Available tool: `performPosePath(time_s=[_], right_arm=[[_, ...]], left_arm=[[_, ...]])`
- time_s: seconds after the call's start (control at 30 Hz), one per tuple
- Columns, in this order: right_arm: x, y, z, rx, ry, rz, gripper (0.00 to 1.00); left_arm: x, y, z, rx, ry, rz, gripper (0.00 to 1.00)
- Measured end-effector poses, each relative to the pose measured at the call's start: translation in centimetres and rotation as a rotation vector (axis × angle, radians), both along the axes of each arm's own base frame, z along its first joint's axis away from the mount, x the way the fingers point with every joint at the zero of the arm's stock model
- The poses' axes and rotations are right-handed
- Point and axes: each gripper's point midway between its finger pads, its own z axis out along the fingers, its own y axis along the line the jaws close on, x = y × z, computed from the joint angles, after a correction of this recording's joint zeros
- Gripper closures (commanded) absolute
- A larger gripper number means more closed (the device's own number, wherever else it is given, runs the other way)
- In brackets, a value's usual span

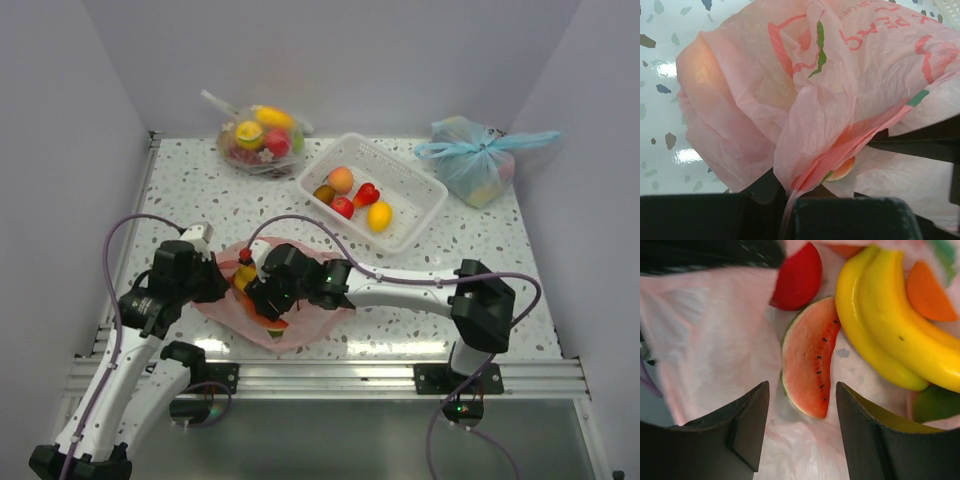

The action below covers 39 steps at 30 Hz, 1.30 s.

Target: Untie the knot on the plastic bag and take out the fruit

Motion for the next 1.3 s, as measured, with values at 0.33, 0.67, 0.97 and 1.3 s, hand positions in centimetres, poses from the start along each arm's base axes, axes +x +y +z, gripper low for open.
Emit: performPosePath(time_s=[0.33,0.67,0.97,1.3], right_arm=[[-0.3,1.5,-5.6,-0.039,0.095,-0.040,0.43],[-2.6,2.4,-9.9,-0.118,0.159,0.019,0.19],[-2.4,2.3,-11.2,-0.160,0.131,0.011,0.65],[0.1,-0.8,-10.1,-0.195,0.033,-0.091,1.00]], left_arm=[[-1.5,0.4,0.9,0.012,0.044,0.000,1.00],[-2.1,0.3,0.6,0.006,0.070,-0.004,1.00],[-2.4,0.3,-0.1,-0.002,0.091,0.003,1.00],[-1.6,0.4,-0.6,0.007,0.113,0.031,1.00]])
